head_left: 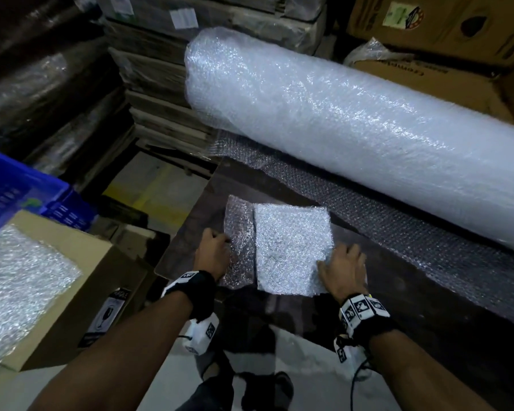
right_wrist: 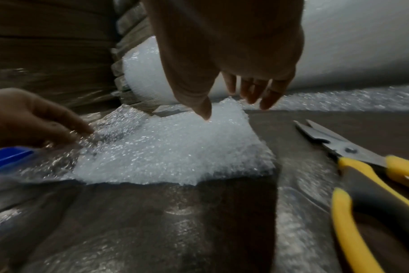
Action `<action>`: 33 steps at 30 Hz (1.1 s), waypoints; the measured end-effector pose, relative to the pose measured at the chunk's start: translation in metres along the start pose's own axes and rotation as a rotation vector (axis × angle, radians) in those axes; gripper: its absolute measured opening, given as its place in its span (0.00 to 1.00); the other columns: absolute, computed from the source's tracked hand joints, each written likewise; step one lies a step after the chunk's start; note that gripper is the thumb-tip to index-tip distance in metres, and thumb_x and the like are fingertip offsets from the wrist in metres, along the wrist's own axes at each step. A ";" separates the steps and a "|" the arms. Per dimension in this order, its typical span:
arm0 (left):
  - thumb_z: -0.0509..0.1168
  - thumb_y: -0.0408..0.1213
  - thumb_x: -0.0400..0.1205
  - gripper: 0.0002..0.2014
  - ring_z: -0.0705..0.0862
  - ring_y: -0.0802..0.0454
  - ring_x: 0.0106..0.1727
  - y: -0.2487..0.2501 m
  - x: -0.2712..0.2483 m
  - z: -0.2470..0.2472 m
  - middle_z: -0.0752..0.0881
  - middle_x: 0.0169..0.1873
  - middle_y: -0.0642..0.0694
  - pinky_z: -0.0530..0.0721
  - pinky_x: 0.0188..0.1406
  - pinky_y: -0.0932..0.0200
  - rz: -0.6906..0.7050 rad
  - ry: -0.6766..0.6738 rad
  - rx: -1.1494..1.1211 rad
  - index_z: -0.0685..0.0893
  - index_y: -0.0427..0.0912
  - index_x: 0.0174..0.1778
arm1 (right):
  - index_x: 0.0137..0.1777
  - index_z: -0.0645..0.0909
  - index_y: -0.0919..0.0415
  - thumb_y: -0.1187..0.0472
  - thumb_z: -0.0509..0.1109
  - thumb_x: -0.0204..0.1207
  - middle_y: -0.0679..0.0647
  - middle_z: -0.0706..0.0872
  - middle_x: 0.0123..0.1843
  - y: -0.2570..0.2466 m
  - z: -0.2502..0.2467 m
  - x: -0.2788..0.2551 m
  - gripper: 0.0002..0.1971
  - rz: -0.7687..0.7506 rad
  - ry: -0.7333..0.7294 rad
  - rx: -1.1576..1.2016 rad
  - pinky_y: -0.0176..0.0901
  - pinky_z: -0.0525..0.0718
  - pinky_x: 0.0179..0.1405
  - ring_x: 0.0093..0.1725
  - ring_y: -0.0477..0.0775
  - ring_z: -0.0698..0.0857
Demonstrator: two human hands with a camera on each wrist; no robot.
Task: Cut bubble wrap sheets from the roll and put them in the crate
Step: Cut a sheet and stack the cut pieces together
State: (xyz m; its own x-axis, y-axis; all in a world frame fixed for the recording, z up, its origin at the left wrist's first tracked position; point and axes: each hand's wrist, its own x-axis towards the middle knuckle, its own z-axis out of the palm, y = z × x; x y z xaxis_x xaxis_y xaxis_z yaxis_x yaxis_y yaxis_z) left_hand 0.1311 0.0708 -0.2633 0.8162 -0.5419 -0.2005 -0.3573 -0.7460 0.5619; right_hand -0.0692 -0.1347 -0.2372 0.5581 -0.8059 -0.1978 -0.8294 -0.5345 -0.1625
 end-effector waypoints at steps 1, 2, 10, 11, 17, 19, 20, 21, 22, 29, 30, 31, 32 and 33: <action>0.69 0.31 0.81 0.11 0.82 0.35 0.52 -0.004 -0.001 -0.004 0.76 0.56 0.37 0.81 0.51 0.44 0.024 0.014 -0.016 0.89 0.38 0.58 | 0.65 0.76 0.70 0.53 0.78 0.72 0.72 0.78 0.62 -0.005 -0.002 -0.001 0.28 -0.053 0.054 -0.016 0.62 0.77 0.61 0.60 0.74 0.77; 0.70 0.30 0.79 0.11 0.82 0.35 0.51 -0.008 -0.002 -0.008 0.76 0.55 0.37 0.81 0.50 0.43 0.047 0.027 -0.027 0.89 0.37 0.58 | 0.63 0.79 0.68 0.54 0.78 0.72 0.70 0.79 0.60 -0.011 -0.002 -0.002 0.25 -0.125 0.107 -0.005 0.61 0.78 0.59 0.58 0.72 0.78; 0.67 0.24 0.75 0.14 0.83 0.39 0.51 -0.050 -0.030 -0.060 0.80 0.53 0.36 0.73 0.49 0.61 0.122 0.209 -0.072 0.89 0.33 0.56 | 0.65 0.82 0.61 0.55 0.70 0.81 0.59 0.79 0.61 -0.114 0.026 -0.014 0.16 -0.558 -0.056 0.252 0.55 0.80 0.61 0.62 0.61 0.79; 0.67 0.24 0.76 0.15 0.82 0.41 0.53 -0.060 -0.036 -0.070 0.81 0.54 0.37 0.72 0.51 0.62 0.100 0.215 -0.062 0.89 0.34 0.57 | 0.65 0.82 0.59 0.51 0.69 0.81 0.58 0.79 0.62 -0.127 0.031 -0.016 0.17 -0.568 -0.082 0.187 0.57 0.79 0.62 0.63 0.62 0.77; 0.69 0.28 0.79 0.16 0.82 0.40 0.65 -0.109 -0.055 -0.088 0.83 0.64 0.40 0.79 0.68 0.48 0.009 0.119 0.025 0.88 0.38 0.62 | 0.67 0.75 0.55 0.36 0.67 0.77 0.58 0.75 0.64 -0.154 0.046 -0.018 0.27 -0.524 -0.074 -0.115 0.61 0.76 0.60 0.64 0.63 0.73; 0.68 0.29 0.81 0.15 0.83 0.41 0.65 -0.114 -0.059 -0.087 0.84 0.64 0.41 0.79 0.68 0.49 0.012 0.095 0.021 0.89 0.40 0.64 | 0.75 0.69 0.50 0.35 0.65 0.78 0.58 0.75 0.66 -0.152 0.048 -0.015 0.30 -0.533 -0.085 -0.125 0.60 0.76 0.60 0.64 0.61 0.73; 0.68 0.29 0.82 0.15 0.83 0.41 0.65 -0.114 -0.060 -0.087 0.85 0.65 0.41 0.79 0.69 0.50 0.037 0.096 0.010 0.89 0.41 0.63 | 0.78 0.66 0.47 0.34 0.64 0.79 0.58 0.74 0.66 -0.151 0.048 -0.013 0.32 -0.540 -0.087 -0.138 0.59 0.76 0.60 0.63 0.60 0.73; 0.68 0.28 0.82 0.14 0.83 0.41 0.66 -0.114 -0.059 -0.088 0.85 0.65 0.41 0.78 0.70 0.51 0.064 0.096 -0.003 0.90 0.41 0.63 | 0.79 0.64 0.45 0.33 0.63 0.79 0.58 0.74 0.66 -0.150 0.048 -0.013 0.32 -0.548 -0.084 -0.159 0.58 0.76 0.59 0.62 0.60 0.73; 0.67 0.27 0.82 0.15 0.82 0.42 0.68 -0.114 -0.058 -0.090 0.85 0.66 0.41 0.77 0.70 0.52 0.086 0.090 -0.015 0.90 0.42 0.62 | 0.79 0.63 0.43 0.33 0.62 0.79 0.57 0.74 0.65 -0.149 0.048 -0.013 0.31 -0.554 -0.082 -0.178 0.58 0.76 0.59 0.62 0.59 0.73; 0.62 0.20 0.78 0.21 0.78 0.44 0.73 -0.121 -0.051 -0.122 0.80 0.73 0.42 0.69 0.78 0.57 0.035 0.146 -0.011 0.90 0.40 0.62 | 0.80 0.64 0.41 0.34 0.62 0.80 0.58 0.73 0.65 -0.154 0.047 -0.011 0.30 -0.533 -0.105 -0.205 0.59 0.76 0.61 0.62 0.61 0.72; 0.63 0.20 0.78 0.20 0.79 0.43 0.72 -0.125 -0.050 -0.129 0.80 0.73 0.43 0.70 0.77 0.57 0.028 0.168 -0.018 0.90 0.40 0.61 | 0.80 0.63 0.41 0.34 0.61 0.80 0.58 0.73 0.65 -0.154 0.046 -0.010 0.31 -0.532 -0.119 -0.204 0.59 0.76 0.61 0.63 0.61 0.72; 0.64 0.21 0.79 0.19 0.80 0.43 0.71 -0.129 -0.051 -0.136 0.80 0.73 0.43 0.71 0.76 0.60 0.025 0.188 -0.024 0.90 0.40 0.61 | 0.81 0.62 0.41 0.34 0.61 0.80 0.58 0.72 0.65 -0.155 0.046 -0.009 0.31 -0.532 -0.134 -0.200 0.60 0.75 0.62 0.63 0.61 0.71; 0.66 0.22 0.80 0.18 0.82 0.44 0.70 -0.133 -0.051 -0.143 0.81 0.72 0.44 0.72 0.74 0.66 0.019 0.212 -0.035 0.90 0.39 0.62 | 0.81 0.62 0.41 0.34 0.61 0.80 0.58 0.72 0.66 -0.155 0.045 -0.007 0.31 -0.533 -0.147 -0.197 0.60 0.75 0.62 0.63 0.61 0.71; 0.67 0.22 0.80 0.16 0.83 0.45 0.68 -0.137 -0.053 -0.152 0.82 0.71 0.45 0.71 0.70 0.72 0.002 0.238 -0.056 0.89 0.38 0.62 | 0.81 0.61 0.42 0.34 0.62 0.80 0.59 0.72 0.66 -0.156 0.045 -0.006 0.31 -0.534 -0.160 -0.197 0.60 0.75 0.63 0.64 0.62 0.71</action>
State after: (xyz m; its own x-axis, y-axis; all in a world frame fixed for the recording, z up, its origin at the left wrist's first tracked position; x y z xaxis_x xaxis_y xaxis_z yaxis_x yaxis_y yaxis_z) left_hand 0.2061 0.2605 -0.2084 0.9018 -0.4322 -0.0080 -0.3391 -0.7189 0.6068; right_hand 0.0576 -0.0350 -0.2540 0.8838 -0.3723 -0.2835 -0.4134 -0.9050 -0.1003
